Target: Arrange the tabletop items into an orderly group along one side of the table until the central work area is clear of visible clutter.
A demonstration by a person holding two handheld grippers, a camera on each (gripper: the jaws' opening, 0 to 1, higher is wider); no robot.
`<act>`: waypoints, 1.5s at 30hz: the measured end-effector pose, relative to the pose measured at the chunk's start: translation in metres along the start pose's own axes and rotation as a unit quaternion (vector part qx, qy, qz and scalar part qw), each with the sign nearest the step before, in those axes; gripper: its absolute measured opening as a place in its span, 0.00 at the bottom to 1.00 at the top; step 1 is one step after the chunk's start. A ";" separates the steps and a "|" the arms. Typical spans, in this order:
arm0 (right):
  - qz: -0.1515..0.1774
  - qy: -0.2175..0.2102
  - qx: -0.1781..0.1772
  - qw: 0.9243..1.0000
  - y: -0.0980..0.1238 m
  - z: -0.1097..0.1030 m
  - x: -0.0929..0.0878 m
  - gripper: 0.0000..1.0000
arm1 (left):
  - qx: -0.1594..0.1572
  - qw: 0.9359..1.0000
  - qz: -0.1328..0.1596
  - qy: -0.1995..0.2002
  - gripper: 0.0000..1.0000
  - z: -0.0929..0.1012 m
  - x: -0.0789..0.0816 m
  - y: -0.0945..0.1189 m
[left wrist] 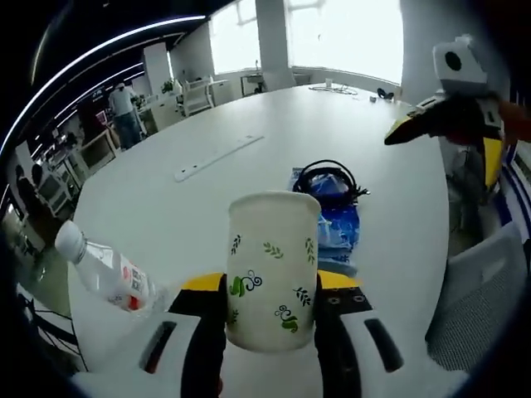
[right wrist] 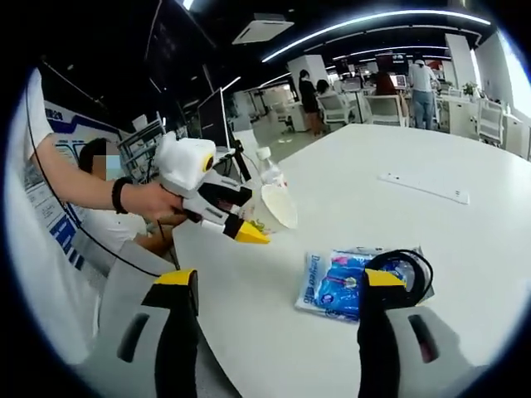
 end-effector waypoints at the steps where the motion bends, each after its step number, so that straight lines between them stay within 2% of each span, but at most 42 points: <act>1: -0.001 0.001 0.003 1.000 -0.002 -0.001 0.000 0.77 | -0.002 1.000 0.002 -0.002 0.40 0.002 0.001 0.001; 4: -0.008 0.005 0.016 1.000 -0.010 -0.004 0.001 0.75 | -0.013 1.000 0.007 -0.016 0.40 0.012 0.004 0.004; 11: -0.003 0.005 0.045 0.999 -0.020 -0.012 0.006 0.69 | -0.031 0.998 0.017 -0.055 0.40 0.035 0.011 0.011; 20: 0.000 -0.001 0.070 0.998 -0.028 -0.023 0.007 0.58 | -0.050 0.993 0.023 -0.102 0.40 0.055 0.013 0.017; 29: 0.009 -0.012 0.100 0.995 -0.032 -0.032 0.007 0.41 | -0.060 0.986 0.033 -0.153 0.40 0.067 0.018 0.022; 33: 0.011 -0.014 0.114 0.993 -0.034 -0.036 0.009 0.29 | -0.065 0.982 0.035 -0.174 0.40 0.071 0.019 0.022; 39: 0.015 -0.018 0.130 0.991 -0.036 -0.041 0.009 0.09 | -0.071 0.981 0.034 -0.179 0.41 0.071 0.019 0.022; 45: 0.009 -0.021 0.127 0.992 -0.037 -0.041 0.007 0.05 | -0.073 0.979 0.031 -0.187 0.41 0.072 0.015 0.021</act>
Point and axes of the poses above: the point that each gripper's makers call its tool centre point, and the gripper's own axes: y roughly backward along the fingers, z roughly to its right, x roughly out of its top, the point moved 7 cm from there along y, roughly backward along the fingers, and after that the axes turned 2 degrees about x, right-handed, at the moved point
